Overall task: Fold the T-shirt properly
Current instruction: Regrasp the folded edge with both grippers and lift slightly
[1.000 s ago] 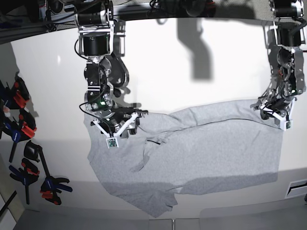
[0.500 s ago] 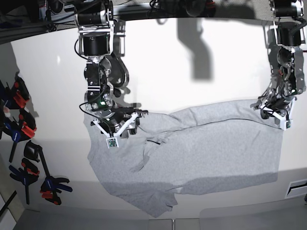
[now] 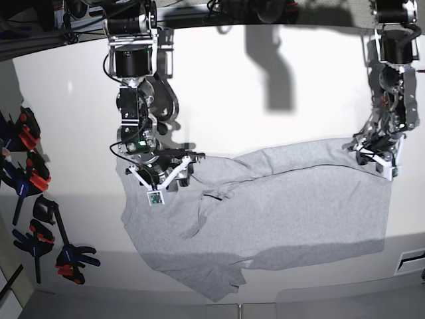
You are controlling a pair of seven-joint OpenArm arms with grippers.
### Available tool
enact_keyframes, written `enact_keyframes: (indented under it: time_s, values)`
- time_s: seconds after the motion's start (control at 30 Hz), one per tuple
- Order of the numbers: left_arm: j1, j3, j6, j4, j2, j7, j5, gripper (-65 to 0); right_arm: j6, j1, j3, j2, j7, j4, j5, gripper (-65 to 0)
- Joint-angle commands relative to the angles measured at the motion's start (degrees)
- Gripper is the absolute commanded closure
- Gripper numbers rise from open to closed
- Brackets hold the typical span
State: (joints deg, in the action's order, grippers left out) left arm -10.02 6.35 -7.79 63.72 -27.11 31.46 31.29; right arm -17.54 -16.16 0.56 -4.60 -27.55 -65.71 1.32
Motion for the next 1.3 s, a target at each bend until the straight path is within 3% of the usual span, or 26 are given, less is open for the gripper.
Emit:
enact_keyframes:
  time_s: [0.0, 0.27, 0.5, 1.27]
  values:
    - [-1.2, 0.3, -0.4, 0.8, -0.6, -1.4, 0.3, -18.1, 0.4, -1.6, 0.2, -0.2, 1.2, -1.1, 0.3, -29.5]
    - [-1.2, 0.3, -0.5, 0.8, 0.6, -1.6, 0.1, -18.1, 0.4, -1.6, 0.2, -0.2, 1.2, -1.1, 0.3, -29.5]
    - [-1.2, 0.3, -0.5, 0.8, 0.6, -1.6, -4.2, -18.1, 0.4, -1.6, 0.2, -0.1, 1.2, -1.1, 0.3, -29.5]
    - [-1.2, 0.3, -0.5, 0.8, 0.6, -2.6, -4.2, -18.1, 0.4, -1.6, 0.2, -0.1, 1.2, -1.1, 0.3, -29.5]
